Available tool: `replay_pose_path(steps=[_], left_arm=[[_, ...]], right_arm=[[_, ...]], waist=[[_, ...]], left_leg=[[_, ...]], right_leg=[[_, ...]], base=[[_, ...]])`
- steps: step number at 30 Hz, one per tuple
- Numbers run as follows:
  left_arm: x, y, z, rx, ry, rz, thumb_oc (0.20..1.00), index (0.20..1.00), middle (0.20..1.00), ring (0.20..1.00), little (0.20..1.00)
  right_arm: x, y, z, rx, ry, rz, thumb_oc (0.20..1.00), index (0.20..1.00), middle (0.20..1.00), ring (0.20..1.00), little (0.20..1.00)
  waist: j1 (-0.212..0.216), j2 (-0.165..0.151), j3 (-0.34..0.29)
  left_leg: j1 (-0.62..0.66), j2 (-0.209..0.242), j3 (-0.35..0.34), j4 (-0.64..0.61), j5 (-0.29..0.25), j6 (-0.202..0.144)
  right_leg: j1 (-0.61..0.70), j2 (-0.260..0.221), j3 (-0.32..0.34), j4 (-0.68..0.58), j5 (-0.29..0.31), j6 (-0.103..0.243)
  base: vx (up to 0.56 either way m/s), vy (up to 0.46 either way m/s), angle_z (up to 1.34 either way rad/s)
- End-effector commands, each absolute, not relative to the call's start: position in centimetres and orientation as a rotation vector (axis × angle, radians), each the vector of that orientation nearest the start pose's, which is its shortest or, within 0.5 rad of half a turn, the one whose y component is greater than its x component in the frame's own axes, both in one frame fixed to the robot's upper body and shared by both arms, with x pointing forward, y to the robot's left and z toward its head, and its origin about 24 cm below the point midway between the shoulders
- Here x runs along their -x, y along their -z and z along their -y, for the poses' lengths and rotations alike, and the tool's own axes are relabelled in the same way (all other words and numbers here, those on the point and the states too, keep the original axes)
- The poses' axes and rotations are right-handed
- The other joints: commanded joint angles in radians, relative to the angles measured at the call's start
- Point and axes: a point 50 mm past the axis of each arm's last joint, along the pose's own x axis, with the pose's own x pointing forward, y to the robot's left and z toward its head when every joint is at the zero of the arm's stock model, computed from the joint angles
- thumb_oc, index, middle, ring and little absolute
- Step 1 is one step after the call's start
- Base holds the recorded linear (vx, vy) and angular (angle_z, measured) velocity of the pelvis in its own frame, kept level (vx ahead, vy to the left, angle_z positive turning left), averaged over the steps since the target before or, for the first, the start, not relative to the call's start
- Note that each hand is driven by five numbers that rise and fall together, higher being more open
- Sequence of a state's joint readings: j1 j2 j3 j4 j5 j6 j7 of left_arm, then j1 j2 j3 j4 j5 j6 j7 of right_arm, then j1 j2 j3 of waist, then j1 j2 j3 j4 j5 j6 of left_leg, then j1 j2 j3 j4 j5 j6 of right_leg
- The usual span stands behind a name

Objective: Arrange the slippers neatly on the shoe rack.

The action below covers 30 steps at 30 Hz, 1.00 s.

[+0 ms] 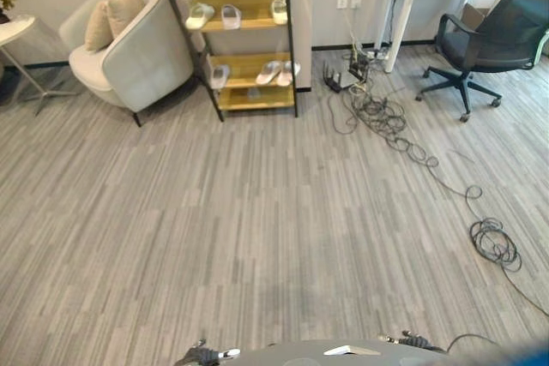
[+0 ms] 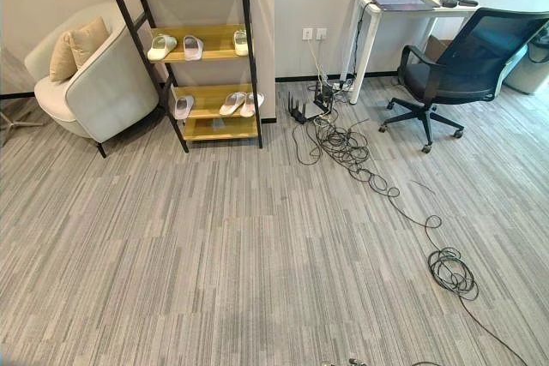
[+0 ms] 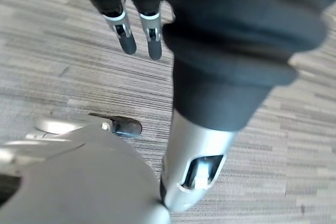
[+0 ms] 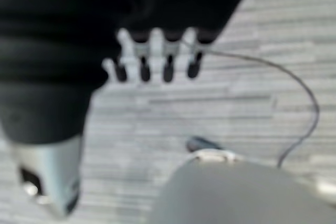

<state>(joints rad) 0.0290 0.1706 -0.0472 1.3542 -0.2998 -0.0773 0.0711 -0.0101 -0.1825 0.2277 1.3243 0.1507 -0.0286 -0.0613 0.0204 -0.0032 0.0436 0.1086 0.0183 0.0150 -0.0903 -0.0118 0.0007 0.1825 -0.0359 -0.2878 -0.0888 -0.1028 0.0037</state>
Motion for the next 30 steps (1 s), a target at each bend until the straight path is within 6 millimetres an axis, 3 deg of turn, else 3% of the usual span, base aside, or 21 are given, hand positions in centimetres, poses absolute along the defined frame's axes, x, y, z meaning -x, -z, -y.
replay_pose_path(steps=[1,11,20,30], left_arm=[[-6.1,17.5,-19.9,-0.013,-0.213,-1.319,1.0,1.0,1.0,1.0,1.0],[-8.2,17.1,-19.8,-0.135,-0.094,-1.254,1.0,1.0,1.0,1.0,1.0],[-7.6,17.3,-19.5,-0.199,-0.034,-1.277,1.0,1.0,1.0,1.0,1.0],[-8.5,17.0,-20.5,-0.194,-0.089,-1.241,1.0,1.0,1.0,1.0,1.0]], right_arm=[[-7.6,17.2,20.2,0.257,-0.001,-1.289,1.0,1.0,1.0,1.0,1.0],[-7.7,17.2,20.1,0.283,-0.037,-1.288,1.0,1.0,1.0,1.0,1.0],[-8.1,17.1,20.0,0.292,-0.058,-1.273,1.0,1.0,1.0,1.0,1.0],[-8.7,16.9,20.4,0.309,-0.055,-1.258,1.0,1.0,1.0,1.0,1.0]], waist=[[0.047,-0.02,-0.021],[0.043,-0.025,-0.023],[0.036,-0.024,-0.006],[0.048,-0.031,0.017]], left_leg=[[0.009,0.035,-0.005,0.003,-0.03,-0.051],[0.016,0.036,-0.003,0.003,-0.035,-0.051],[0.027,0.047,0.003,0.003,-0.035,-0.054],[0.026,0.066,-0.012,0.005,-0.019,-0.065]], right_leg=[[-0.03,-0.104,0.014,0.002,0.074,0.131],[-0.024,-0.106,0.015,0.002,0.072,0.129],[-0.023,-0.097,0.023,0.002,0.069,0.123],[-0.009,-0.078,0.02,0.002,0.054,0.105]], base=[[0.0,0.0,0.0],[0.0,0.0,0.0],[0.01,-0.035,-0.01],[0.02,-0.056,0.0]])
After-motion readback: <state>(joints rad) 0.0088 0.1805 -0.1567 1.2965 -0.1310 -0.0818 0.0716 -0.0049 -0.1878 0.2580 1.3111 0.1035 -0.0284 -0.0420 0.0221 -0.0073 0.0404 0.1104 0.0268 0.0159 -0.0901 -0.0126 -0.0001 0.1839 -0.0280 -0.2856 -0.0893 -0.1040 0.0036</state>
